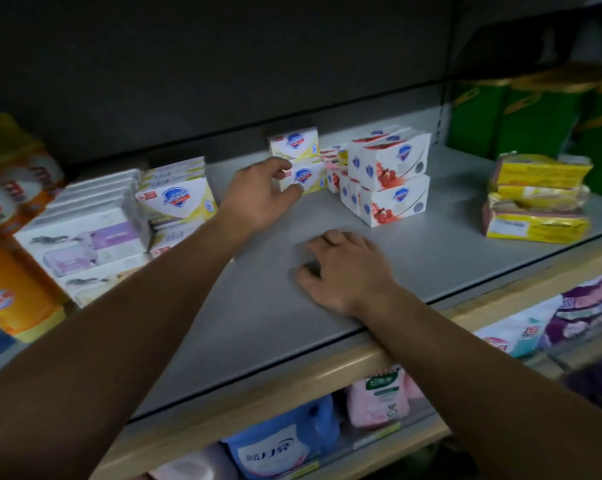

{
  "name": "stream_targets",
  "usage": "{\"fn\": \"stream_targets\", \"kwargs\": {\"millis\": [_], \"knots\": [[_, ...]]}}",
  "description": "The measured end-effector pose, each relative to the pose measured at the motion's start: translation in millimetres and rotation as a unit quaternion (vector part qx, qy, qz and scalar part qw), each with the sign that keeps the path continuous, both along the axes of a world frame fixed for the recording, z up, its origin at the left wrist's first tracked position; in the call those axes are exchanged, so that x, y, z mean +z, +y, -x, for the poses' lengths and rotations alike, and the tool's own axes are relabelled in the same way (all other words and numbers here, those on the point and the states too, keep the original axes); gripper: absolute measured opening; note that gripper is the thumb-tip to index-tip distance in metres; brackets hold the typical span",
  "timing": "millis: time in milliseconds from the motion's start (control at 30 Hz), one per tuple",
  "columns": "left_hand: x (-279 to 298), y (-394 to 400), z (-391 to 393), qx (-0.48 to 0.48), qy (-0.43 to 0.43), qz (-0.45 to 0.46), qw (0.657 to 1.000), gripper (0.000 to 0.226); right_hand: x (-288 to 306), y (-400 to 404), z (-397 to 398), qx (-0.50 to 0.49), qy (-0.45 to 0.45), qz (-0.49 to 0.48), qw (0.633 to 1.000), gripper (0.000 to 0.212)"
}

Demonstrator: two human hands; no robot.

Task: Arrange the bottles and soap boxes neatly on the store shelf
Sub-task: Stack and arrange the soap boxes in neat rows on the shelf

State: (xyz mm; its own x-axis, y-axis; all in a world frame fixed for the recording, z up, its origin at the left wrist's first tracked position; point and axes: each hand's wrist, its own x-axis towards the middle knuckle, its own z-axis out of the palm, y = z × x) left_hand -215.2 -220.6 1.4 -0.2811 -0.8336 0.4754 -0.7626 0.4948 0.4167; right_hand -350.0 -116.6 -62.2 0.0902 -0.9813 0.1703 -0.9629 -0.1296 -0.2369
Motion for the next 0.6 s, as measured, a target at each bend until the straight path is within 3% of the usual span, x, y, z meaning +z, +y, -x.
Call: {"fn": "stream_targets", "kwargs": {"millis": [300,600], "knots": [[-25,-100,27,0.085,-0.108,-0.021,0.99,0.06,-3,1,-3,-0.004,-0.017,0.027,0.999,0.057],[-30,-108,37,0.123,-0.082,-0.018,0.989,0.054,-5,-2,0,-0.001,-0.03,0.037,0.999,0.056]]}}
